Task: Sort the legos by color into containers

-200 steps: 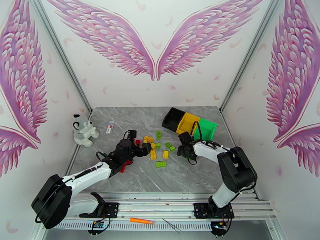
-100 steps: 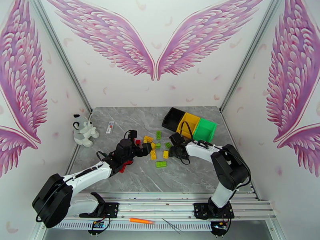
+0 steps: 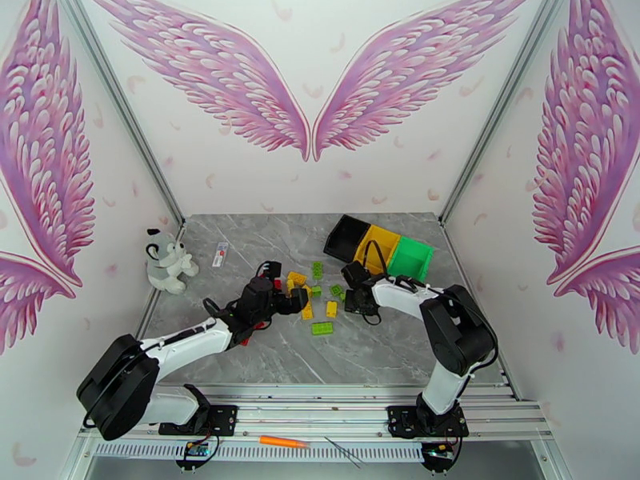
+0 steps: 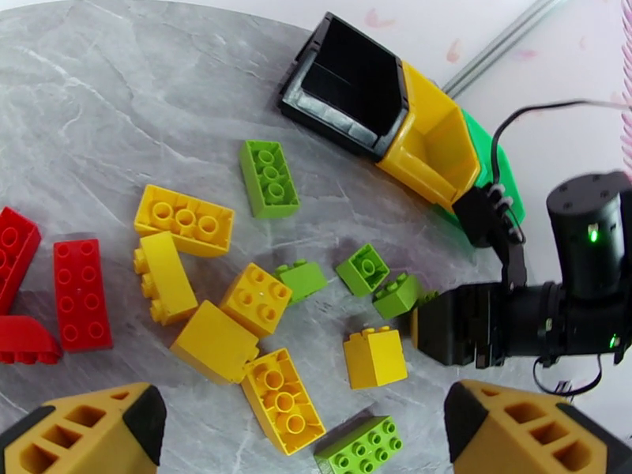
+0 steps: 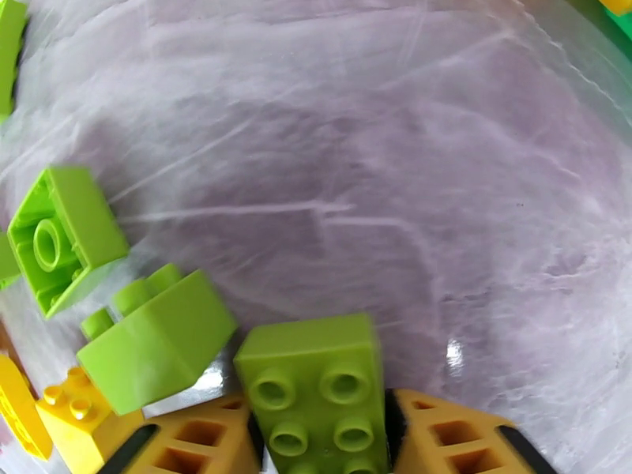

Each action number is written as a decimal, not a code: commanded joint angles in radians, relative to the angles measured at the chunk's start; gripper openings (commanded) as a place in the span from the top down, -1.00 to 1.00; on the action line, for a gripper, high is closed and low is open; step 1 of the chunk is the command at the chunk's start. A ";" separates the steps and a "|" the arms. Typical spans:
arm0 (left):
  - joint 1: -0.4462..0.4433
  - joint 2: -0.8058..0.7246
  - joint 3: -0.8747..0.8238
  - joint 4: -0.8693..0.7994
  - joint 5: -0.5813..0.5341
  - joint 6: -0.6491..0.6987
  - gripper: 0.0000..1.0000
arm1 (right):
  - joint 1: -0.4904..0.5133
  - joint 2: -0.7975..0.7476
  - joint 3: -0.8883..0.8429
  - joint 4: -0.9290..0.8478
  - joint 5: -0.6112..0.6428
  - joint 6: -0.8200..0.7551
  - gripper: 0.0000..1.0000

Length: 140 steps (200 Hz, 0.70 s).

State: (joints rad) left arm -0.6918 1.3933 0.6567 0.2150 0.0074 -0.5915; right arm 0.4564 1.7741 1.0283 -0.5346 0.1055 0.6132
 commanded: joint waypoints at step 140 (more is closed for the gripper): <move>-0.371 0.155 0.185 0.049 -0.162 0.394 -0.97 | -0.421 -0.164 0.163 0.114 0.040 0.018 0.47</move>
State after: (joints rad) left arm -1.0641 1.5749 0.8383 0.2455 -0.1036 -0.2596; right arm 0.0818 1.5642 1.1099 -0.4156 0.1017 0.6140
